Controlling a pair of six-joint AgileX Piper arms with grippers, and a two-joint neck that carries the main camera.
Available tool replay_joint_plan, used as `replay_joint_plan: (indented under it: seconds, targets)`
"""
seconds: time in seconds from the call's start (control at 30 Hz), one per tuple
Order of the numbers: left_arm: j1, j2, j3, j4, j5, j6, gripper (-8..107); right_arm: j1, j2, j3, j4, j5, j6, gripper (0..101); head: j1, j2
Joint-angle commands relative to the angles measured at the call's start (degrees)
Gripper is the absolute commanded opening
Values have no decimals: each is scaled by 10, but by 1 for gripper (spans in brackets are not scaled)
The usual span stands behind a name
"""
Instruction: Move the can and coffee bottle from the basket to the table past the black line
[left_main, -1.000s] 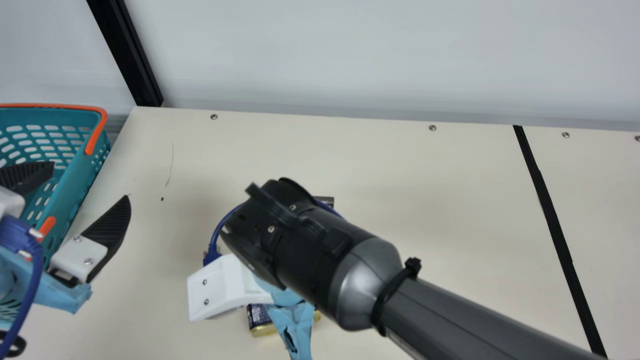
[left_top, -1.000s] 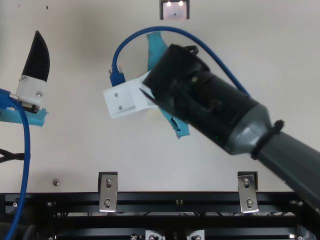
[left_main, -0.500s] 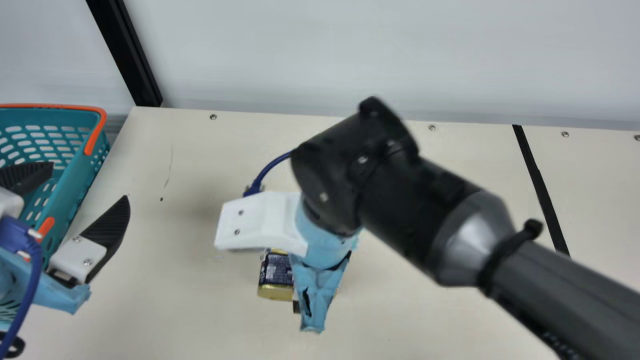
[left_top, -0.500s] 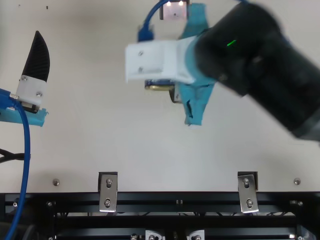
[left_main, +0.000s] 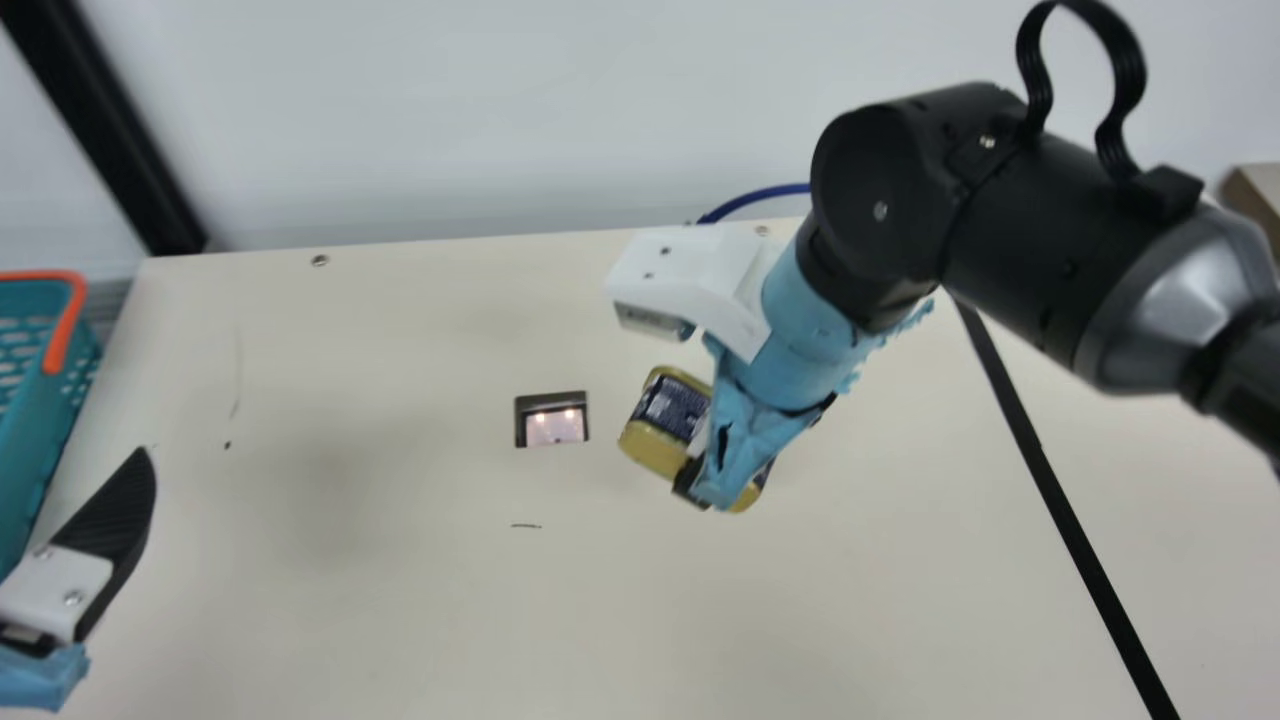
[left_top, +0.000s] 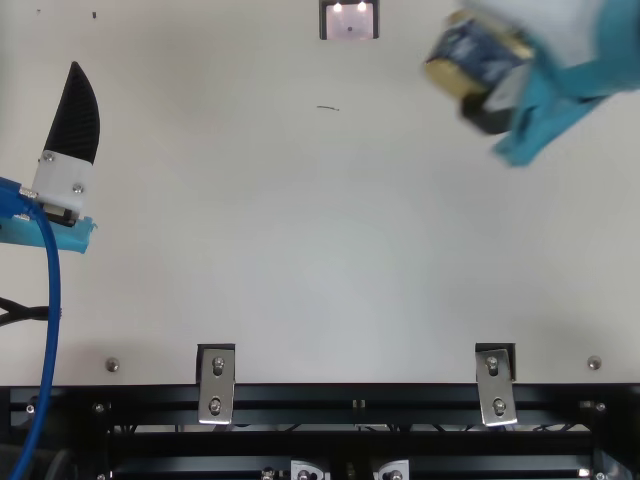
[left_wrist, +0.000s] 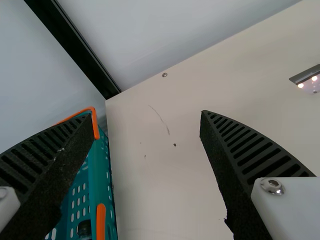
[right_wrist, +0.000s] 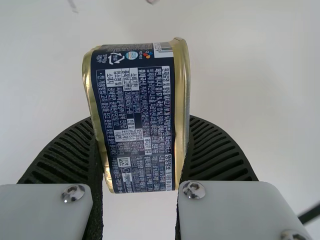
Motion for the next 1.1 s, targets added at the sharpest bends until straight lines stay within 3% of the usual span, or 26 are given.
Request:
replay_joint_plan:
  seconds: [0.0,0.63,1.07]
  targets:
    - [0,0,0,0,0,0,90,-62,-8,5,-5,0,0,0,-4,-23]
    - [0,0,0,0,0,0,90,-374,-18,0,-20,16,-73,0,-37,-250]
    - [0,0,0,0,0,0,90,-496,12,-13,-35,9,-96,0,-37,-250]
